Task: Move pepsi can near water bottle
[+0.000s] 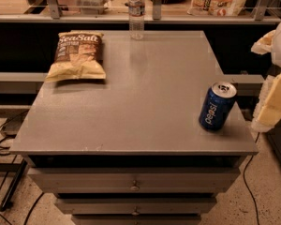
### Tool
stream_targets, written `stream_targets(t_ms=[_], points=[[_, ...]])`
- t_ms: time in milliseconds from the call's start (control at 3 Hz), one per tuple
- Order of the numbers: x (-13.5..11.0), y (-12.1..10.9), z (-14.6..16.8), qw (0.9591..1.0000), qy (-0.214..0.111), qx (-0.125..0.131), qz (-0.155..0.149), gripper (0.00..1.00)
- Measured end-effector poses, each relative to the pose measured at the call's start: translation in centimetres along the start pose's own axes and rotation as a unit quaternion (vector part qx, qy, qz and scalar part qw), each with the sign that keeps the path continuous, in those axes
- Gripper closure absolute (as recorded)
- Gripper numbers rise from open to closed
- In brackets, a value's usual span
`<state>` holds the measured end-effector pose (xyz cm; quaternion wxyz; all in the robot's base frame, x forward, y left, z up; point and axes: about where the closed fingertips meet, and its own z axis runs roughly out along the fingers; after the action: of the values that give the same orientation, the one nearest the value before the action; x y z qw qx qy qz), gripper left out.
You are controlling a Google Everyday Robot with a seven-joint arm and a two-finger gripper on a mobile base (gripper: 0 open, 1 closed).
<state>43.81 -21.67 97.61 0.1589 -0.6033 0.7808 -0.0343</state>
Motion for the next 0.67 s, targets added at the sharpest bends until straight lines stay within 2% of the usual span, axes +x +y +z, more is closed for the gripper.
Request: stream_targets(t_ms=[333,667], points=[[0.0,0.0,0.0,1.0,0.0,0.0,0.0,0.0],[-0.5,-0.7,1.6,0.9995,-0.026,0.004,0.017,0.0]])
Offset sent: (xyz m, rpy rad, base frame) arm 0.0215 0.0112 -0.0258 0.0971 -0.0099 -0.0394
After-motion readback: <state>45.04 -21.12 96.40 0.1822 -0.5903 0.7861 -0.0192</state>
